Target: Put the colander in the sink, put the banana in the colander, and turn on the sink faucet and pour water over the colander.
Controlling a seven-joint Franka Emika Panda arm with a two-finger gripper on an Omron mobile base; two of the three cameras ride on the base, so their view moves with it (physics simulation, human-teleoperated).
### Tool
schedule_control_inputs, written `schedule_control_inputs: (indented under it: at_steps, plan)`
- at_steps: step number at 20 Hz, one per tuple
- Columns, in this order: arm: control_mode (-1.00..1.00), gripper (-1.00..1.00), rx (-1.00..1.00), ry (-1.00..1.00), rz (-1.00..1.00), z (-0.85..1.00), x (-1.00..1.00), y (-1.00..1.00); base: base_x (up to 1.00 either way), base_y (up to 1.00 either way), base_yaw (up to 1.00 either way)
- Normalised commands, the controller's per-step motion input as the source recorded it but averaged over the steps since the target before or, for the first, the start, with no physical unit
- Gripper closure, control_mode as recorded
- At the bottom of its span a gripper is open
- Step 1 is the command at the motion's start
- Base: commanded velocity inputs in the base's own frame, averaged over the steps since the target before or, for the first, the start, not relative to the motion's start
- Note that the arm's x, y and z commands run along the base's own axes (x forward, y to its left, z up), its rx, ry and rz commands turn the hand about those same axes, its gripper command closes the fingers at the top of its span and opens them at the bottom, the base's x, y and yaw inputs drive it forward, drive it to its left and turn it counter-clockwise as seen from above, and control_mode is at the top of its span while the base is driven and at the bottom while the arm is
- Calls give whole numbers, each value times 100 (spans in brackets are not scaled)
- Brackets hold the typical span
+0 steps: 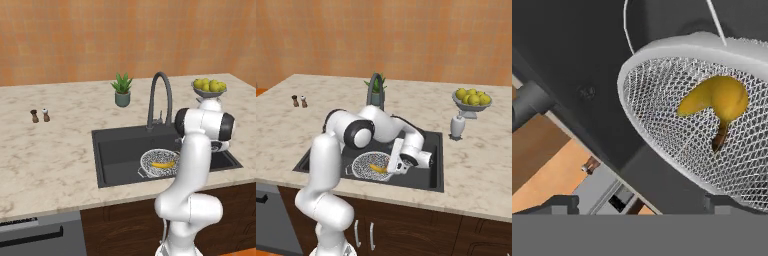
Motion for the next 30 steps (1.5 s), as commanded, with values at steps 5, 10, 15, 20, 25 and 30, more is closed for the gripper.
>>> schedule_control_inputs:
  at_steps: [5, 10, 15, 20, 25, 30]
  plan:
    - [-100, -100, 15, -12, -13, 59, -1, 0, 0, 0, 0]
    - [-100, -100, 11, -3, -17, 58, 0, 0, 0, 0, 0]
    - [-100, -100, 12, 0, -8, 57, 0, 0, 0, 0, 0]
    - [-100, -100, 23, 6, -1, 40, 8, 0, 0, 0, 0]
    - [-100, -100, 24, 19, 0, 15, 34, 0, 0, 0, 0]
    - [-100, -100, 23, 20, -1, 7, 32, 0, 0, 0, 0]
